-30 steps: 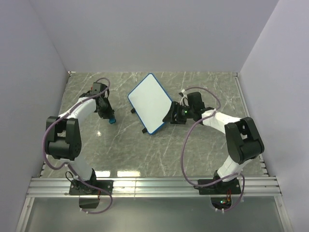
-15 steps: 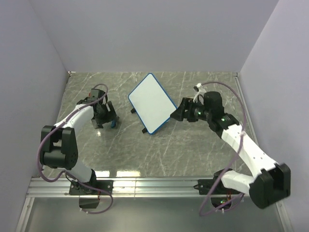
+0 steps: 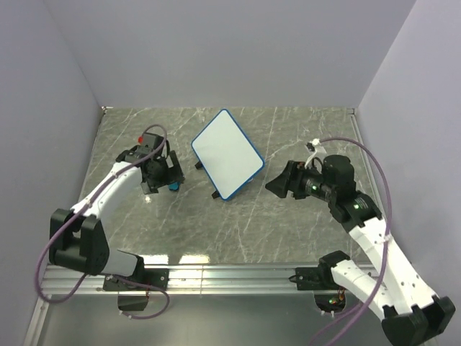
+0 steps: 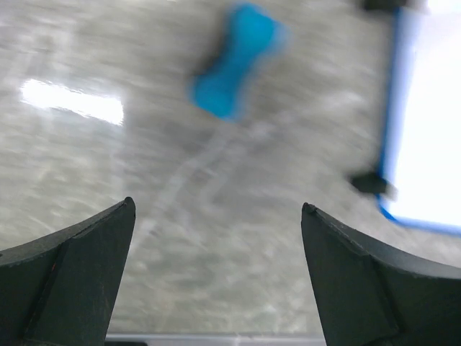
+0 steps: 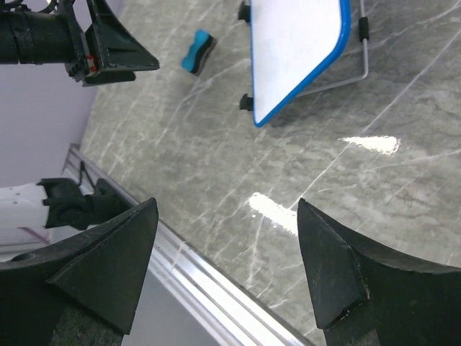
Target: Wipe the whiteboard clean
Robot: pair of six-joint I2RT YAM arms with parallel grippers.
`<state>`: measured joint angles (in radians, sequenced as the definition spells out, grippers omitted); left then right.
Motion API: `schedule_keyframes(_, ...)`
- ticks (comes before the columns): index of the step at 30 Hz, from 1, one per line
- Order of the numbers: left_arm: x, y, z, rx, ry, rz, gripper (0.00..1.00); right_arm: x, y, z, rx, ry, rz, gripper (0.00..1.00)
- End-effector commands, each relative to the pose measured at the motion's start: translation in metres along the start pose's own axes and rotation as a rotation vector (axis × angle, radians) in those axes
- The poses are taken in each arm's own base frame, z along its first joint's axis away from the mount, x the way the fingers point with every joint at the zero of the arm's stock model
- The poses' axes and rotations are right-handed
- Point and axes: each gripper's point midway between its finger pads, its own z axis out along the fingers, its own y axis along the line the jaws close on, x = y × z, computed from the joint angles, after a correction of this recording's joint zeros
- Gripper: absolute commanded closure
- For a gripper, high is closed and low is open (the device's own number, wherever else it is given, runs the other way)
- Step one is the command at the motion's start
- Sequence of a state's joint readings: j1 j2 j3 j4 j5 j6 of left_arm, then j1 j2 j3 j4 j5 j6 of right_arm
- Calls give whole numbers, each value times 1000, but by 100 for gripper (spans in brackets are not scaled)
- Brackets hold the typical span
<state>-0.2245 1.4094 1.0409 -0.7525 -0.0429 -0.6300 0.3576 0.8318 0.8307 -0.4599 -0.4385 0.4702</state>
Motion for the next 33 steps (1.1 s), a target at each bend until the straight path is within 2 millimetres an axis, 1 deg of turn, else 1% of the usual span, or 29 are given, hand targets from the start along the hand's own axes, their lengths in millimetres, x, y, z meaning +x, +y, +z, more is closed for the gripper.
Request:
schedule_keyframes(1,-2,-38,-49,102,-69,0,1,-5,25,-29,-51,-36,2,16)
schedule_keyframes(2,4,-50,-62,149,-79,26,1,-4,31,-41,-70,-63,5,16)
schedule_keyframes(3,6,-57,-70,173,-86,36,1,0,32,-46,-75,-65,13,16)
schedule_keyframes(4,11,-59,-77,178,-76,29,1,3,33,-51,-80,-74,18,16)
schedule_keyframes(5,12,-67,-91,203,-88,42,1,8,36,-61,-95,-95,27,16)
schedule_keyframes(6,15,-66,-99,197,-83,30,1,14,36,-65,-100,-92,41,16)
schedule_keyframes(7,18,-70,-108,210,-87,39,1,18,37,-68,-110,-95,45,15)
schedule_keyframes(8,15,-71,-121,234,-117,34,1,25,37,-73,-124,-107,54,16)
schedule_keyframes(10,9,-77,-145,284,-159,24,1,33,36,-77,-129,-108,68,16)
schedule_keyframes(11,4,-78,-164,312,-189,21,1,37,35,-81,-134,-121,71,16)
schedule_keyframes(12,2,-77,-174,323,-203,23,1,40,33,-83,-126,-119,80,16)
schedule_keyframes(13,-1,-76,-181,326,-217,30,1,41,32,-85,-119,-129,84,16)
schedule_keyframes(14,-4,-75,-198,337,-236,32,1,42,33,-89,-126,-146,88,16)
schedule_keyframes(16,-10,-73,-212,339,-263,43,1,42,33,-94,-123,-165,105,16)
schedule_keyframes(17,-12,-71,-226,353,-285,41,1,41,36,-98,-133,-183,104,15)
schedule_keyframes(20,-16,-70,-244,387,-327,43,1,37,42,-106,-153,-210,102,15)
schedule_keyframes(23,-17,-72,-255,431,-354,38,1,35,45,-111,-157,-220,87,15)
schedule_keyframes(28,-19,-72,-263,456,-378,14,0,35,44,-115,-151,-237,66,15)
schedule_keyframes(33,-20,-65,-272,462,-410,15,1,34,45,-114,-169,-258,54,15)
